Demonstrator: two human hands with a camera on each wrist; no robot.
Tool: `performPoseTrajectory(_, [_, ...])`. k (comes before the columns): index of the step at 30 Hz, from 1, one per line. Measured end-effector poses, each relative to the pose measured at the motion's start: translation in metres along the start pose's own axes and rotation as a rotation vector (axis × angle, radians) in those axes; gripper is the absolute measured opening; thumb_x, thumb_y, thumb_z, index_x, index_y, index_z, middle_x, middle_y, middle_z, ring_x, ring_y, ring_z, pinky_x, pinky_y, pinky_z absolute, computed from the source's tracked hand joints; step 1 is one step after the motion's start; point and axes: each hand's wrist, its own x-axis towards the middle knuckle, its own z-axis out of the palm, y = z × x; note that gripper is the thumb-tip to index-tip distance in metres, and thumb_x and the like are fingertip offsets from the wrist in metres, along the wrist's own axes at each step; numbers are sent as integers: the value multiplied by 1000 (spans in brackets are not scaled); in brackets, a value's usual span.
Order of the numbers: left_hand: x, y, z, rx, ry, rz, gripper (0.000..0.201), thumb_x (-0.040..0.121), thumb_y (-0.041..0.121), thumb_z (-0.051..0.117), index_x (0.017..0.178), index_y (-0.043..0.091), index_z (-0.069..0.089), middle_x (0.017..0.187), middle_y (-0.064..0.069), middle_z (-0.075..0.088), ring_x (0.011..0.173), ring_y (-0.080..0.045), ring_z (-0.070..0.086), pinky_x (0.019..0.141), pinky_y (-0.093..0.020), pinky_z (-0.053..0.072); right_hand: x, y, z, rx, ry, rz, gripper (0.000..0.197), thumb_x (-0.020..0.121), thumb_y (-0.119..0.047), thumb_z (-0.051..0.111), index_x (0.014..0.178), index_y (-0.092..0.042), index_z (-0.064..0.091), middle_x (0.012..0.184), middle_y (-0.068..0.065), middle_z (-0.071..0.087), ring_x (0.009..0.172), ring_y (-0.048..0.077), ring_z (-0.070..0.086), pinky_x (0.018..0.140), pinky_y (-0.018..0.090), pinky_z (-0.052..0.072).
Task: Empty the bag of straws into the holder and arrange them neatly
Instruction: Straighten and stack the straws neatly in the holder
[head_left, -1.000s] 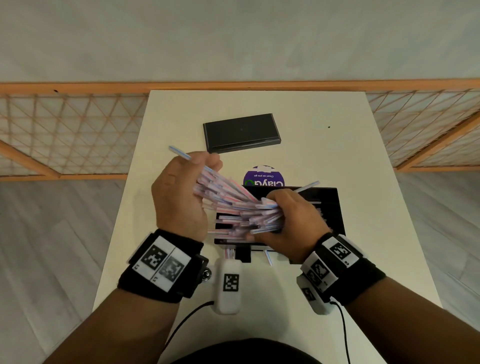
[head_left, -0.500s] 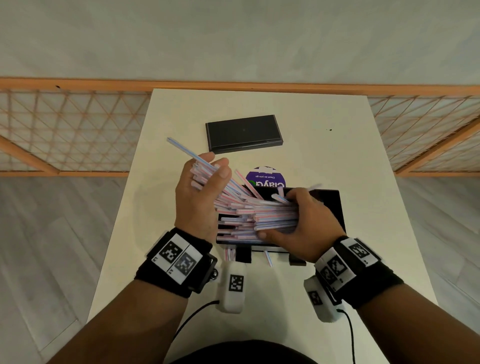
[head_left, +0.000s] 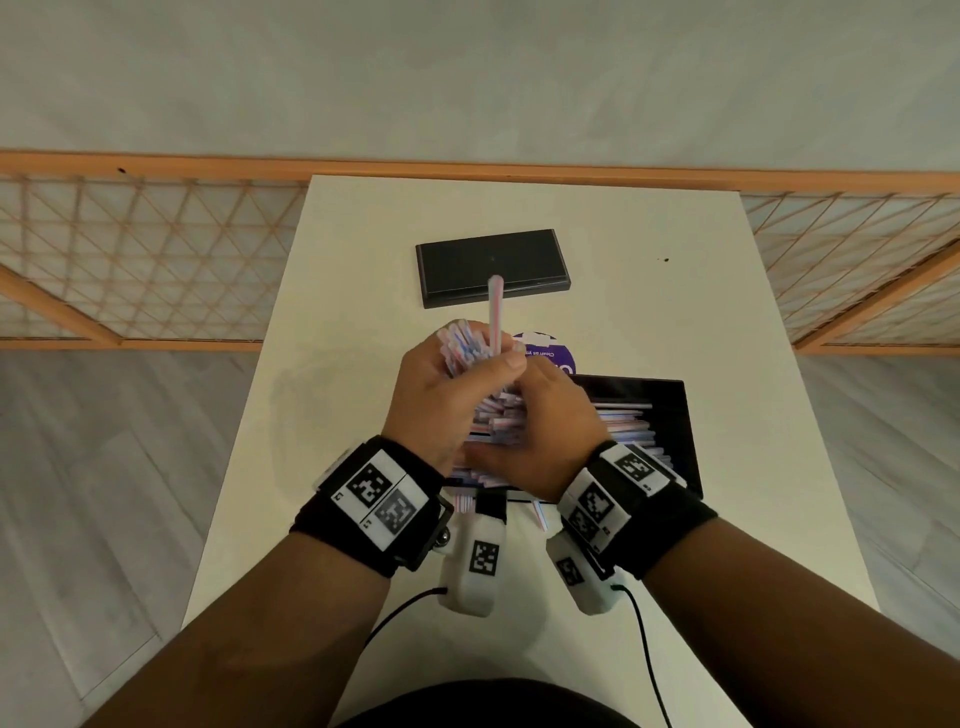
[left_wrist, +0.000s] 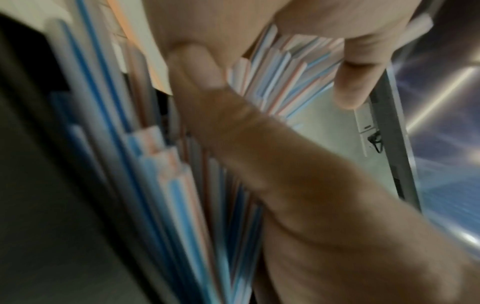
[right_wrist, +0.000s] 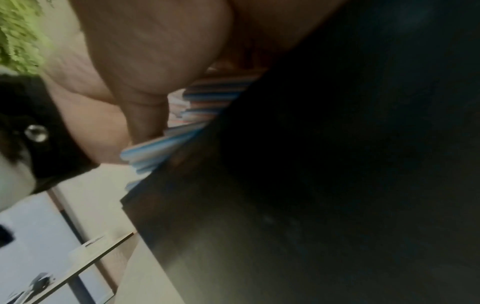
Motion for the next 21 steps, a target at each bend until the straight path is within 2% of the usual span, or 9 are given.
performPoseTrajectory(3, [-4,10,5,14,0,91,26,74,22,73,82,-2,66,82,-34,62,84,-55,64,82,-66,55,-1,-9,-1,40,50,-85,79,66,-58,62,133,-20,48,116,-1,59,105,20,56,89,46,50])
performPoseTrajectory(5, [-7,20,8,-37,-9,136,3,74,10,70,73,9,68,76,-26,65,83,-48,68,78,-53,60,-5,-16,-8,107,198,-171,66,70,-51,57,124,-12,55,106,4,60,96,24,57,80,46,52])
performPoseTrajectory(7, [-12,28,12,-93,-30,171,18,75,4,64,68,19,71,75,-15,70,80,-33,72,73,-41,59,-9,-20,-14,135,333,-214,57,71,-45,58,115,-9,57,99,5,56,90,26,55,73,45,51])
performPoseTrajectory(9, [-13,29,15,-165,-41,171,12,75,4,64,73,15,68,74,-11,70,81,-28,73,73,-38,58,-10,-23,-17,93,389,-200,53,70,-44,60,111,-12,56,97,4,53,87,26,54,71,46,49])
performPoseTrajectory(10, [-12,27,15,-202,-25,157,6,73,8,68,77,11,65,74,-12,69,78,-27,72,72,-37,58,-10,-23,-17,48,387,-177,52,68,-45,60,110,-14,55,98,4,53,87,27,53,72,46,49])
performPoseTrajectory(13, [-8,18,7,-224,108,106,32,63,29,74,87,11,63,82,-16,67,70,-26,69,70,-37,57,-10,-22,-10,-146,266,-68,53,65,-49,61,108,-18,54,101,3,53,89,28,52,76,47,48])
performPoseTrajectory(15, [-6,10,-2,-205,175,92,40,63,37,74,92,13,65,93,-17,70,82,-26,70,77,-40,57,-11,-20,-4,-213,162,-31,58,66,-55,63,112,-20,52,107,1,53,95,27,50,83,46,46])
performPoseTrajectory(18, [-5,5,-14,-226,239,39,52,64,46,72,102,12,63,105,-18,72,101,-31,71,85,-44,58,-15,-15,-2,-146,100,-65,71,68,-64,66,124,-23,46,117,-3,52,105,20,48,93,43,44])
performPoseTrajectory(21, [-1,6,-22,-297,301,-45,55,63,48,76,104,14,63,105,-15,74,104,-31,72,90,-45,56,-25,-7,-15,13,149,-116,74,68,-56,76,125,-21,46,117,-6,51,107,14,49,93,32,45])
